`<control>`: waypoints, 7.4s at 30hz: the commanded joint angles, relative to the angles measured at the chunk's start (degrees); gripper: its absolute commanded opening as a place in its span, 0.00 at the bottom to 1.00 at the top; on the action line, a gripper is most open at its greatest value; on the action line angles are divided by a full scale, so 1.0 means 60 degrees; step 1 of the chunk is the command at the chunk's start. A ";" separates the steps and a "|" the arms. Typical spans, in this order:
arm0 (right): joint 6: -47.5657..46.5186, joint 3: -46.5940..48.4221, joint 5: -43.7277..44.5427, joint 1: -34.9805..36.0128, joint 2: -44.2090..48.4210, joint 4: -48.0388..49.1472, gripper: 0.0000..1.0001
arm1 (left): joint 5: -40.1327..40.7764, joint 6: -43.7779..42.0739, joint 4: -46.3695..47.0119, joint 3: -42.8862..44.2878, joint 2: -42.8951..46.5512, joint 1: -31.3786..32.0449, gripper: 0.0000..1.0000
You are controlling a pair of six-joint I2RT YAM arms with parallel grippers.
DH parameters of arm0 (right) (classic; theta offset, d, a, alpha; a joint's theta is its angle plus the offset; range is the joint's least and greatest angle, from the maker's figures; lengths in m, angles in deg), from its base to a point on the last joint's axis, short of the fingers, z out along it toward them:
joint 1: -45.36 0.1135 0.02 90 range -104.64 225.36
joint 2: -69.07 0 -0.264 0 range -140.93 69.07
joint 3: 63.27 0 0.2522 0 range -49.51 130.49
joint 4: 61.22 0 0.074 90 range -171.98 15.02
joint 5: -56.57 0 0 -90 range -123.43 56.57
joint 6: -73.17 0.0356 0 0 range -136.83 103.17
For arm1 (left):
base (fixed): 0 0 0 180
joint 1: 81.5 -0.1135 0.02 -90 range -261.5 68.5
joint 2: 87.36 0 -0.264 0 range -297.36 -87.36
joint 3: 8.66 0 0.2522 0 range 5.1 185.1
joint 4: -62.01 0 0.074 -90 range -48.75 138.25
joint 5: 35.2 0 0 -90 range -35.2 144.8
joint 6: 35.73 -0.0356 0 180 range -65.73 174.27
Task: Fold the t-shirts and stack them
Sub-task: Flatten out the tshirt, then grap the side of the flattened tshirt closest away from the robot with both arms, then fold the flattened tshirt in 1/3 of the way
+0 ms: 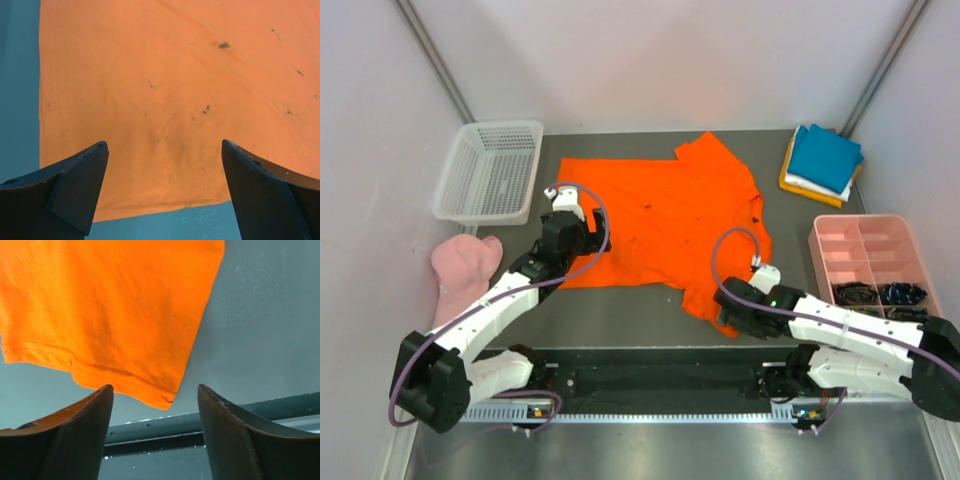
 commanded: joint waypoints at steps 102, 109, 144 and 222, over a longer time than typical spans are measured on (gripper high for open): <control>0.0643 -0.0315 0.0839 0.1476 -0.1943 0.1547 0.00 | 0.1798 0.4935 -0.2441 -0.2622 0.0810 -0.1508 0.82; 0.0643 -0.0329 0.0839 0.1461 -0.1943 0.1547 0.00 | 0.1915 0.4951 -0.2645 -0.2564 0.0825 -0.1845 0.59; 0.0746 -0.0344 0.0971 0.1461 -0.1635 0.1181 0.00 | 0.1725 0.4745 -0.2280 -0.2051 -0.0127 -0.2226 0.43; -0.5890 0.4650 0.0196 -0.5848 -0.1868 0.2308 0.00 | 0.1696 0.3222 -0.0273 0.1772 -0.2851 -0.3325 0.00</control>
